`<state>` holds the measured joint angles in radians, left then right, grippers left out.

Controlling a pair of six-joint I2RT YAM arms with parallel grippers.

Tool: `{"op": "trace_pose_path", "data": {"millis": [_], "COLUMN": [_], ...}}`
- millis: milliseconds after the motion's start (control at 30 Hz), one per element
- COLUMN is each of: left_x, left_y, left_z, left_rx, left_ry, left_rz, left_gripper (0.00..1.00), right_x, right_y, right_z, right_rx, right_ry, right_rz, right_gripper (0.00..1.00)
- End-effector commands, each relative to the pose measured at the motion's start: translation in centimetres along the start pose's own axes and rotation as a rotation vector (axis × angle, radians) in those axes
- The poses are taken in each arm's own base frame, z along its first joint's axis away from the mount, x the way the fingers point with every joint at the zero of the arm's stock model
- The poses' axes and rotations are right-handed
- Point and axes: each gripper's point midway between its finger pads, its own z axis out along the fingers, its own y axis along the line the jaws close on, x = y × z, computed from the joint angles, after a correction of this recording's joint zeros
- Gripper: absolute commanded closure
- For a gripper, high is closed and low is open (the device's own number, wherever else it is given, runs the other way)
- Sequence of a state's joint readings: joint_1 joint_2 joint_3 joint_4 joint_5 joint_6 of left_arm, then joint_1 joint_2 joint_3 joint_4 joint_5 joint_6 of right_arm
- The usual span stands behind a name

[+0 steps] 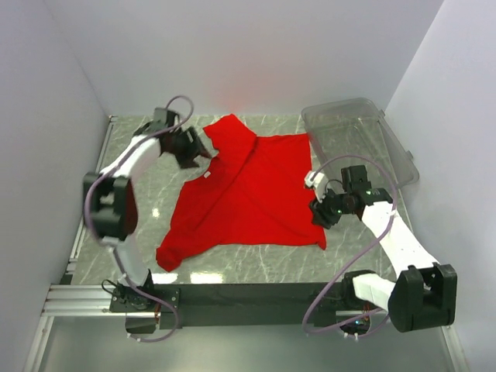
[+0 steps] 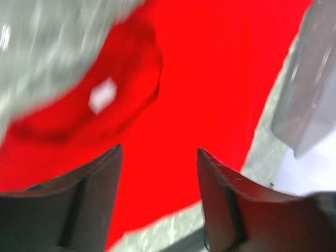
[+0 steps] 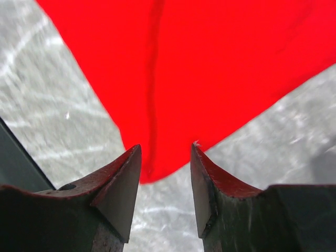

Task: Fold and stack the t-shirts
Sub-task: Flatten the tshirt out

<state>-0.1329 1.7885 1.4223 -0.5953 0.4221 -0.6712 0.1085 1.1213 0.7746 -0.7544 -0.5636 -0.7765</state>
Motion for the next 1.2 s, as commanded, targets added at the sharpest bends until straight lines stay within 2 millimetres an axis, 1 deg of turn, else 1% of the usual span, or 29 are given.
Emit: {"op": "trace_pose_path", "data": {"millis": [0,67,100,133,167,200,233,267,300,333,367,400,467,533,567,600,633,733,867,900,1033,1067,1167], "left_x": [-5.8,-6.4,-7.0,-7.1,-7.0,-7.3,-7.1,-7.1,-6.6,-6.6,-6.5,-5.9,-5.7,-4.9,-5.0,-4.8,-4.6,-4.8,-5.2,-5.3,-5.3,-5.6,-5.4], "left_y": [-2.1,-2.3,-2.3,-2.6,-3.0,-3.2,-3.6,-3.8,-3.7,-4.0,-3.9,-3.4,-3.4,-3.2,-3.4,-3.0,-3.1,-2.8,-2.0,-1.9,-1.3,-1.1,-0.5], "left_z": [3.0,5.0,6.7,7.5,8.0,8.9,9.3,9.5,9.8,9.9,10.1,10.3,10.8,11.6,11.9,12.6,12.9,13.5,13.6,13.6,14.0,14.1,14.4], "left_rx": [-0.014,-0.012,-0.004,0.012,0.036,0.060,0.072,0.081,0.088,0.105,0.107,0.101,0.110,0.109,0.112,0.098,0.091,0.063,0.030,0.023,0.003,-0.007,-0.027], "left_ry": [-0.095,-0.063,-0.045,-0.030,-0.011,-0.014,-0.008,-0.012,0.002,-0.003,-0.002,0.010,0.006,0.024,0.022,0.028,0.030,0.013,-0.030,-0.036,-0.042,-0.052,-0.050], "left_rz": [0.113,0.102,0.091,0.055,0.037,0.031,0.015,0.008,-0.007,-0.025,-0.037,-0.053,-0.080,-0.108,-0.112,-0.121,-0.131,-0.148,-0.161,-0.163,-0.163,-0.160,-0.155], "left_gripper": [0.39,0.41,0.43,0.47,0.47,0.47,0.47,0.47,0.47,0.47,0.48,0.48,0.48,0.48,0.48,0.48,0.48,0.49,0.56,0.60,0.71,0.71,0.70], "right_x": [-4.4,-5.3,-6.0,-6.7,-7.1,-7.5,-7.9,-7.9,-8.0,-7.9,-7.7,-7.7,-7.5,-7.4,-7.4,-7.5,-7.5,-7.5,-7.3,-7.2,-7.2,-7.2,-7.3], "right_y": [-1.5,-1.8,-2.0,-2.2,-2.3,-2.5,-2.6,-2.6,-2.7,-2.7,-2.8,-2.9,-2.9,-2.9,-2.8,-2.8,-2.9,-2.9,-2.7,-2.7,-2.5,-2.5,-2.4], "right_z": [-0.3,0.0,-0.2,-0.1,-0.1,-0.2,-0.2,-0.3,-0.3,-0.2,-0.2,-0.2,0.0,0.1,0.2,0.2,0.3,0.1,0.1,0.1,0.0,0.0,-0.1], "right_rx": [0.010,0.001,0.002,-0.004,-0.006,-0.004,-0.004,-0.005,-0.003,0.000,0.004,0.005,0.003,-0.004,-0.008,-0.012,-0.011,-0.008,-0.004,-0.004,-0.004,-0.004,-0.006], "right_ry": [-0.138,-0.163,-0.184,-0.205,-0.214,-0.226,-0.236,-0.237,-0.237,-0.231,-0.226,-0.224,-0.214,-0.212,-0.213,-0.212,-0.214,-0.216,-0.215,-0.215,-0.219,-0.219,-0.222], "right_rz": [0.029,0.059,0.085,0.091,0.099,0.115,0.115,0.116,0.112,0.112,0.109,0.105,0.110,0.117,0.119,0.125,0.127,0.131,0.129,0.130,0.130,0.130,0.124], "right_gripper": [0.50,0.50,0.50,0.50,0.50,0.50,0.50,0.50,0.50,0.50,0.50,0.50,0.50,0.50,0.50,0.50,0.50,0.50,0.50,0.50,0.50,0.50,0.50]}}
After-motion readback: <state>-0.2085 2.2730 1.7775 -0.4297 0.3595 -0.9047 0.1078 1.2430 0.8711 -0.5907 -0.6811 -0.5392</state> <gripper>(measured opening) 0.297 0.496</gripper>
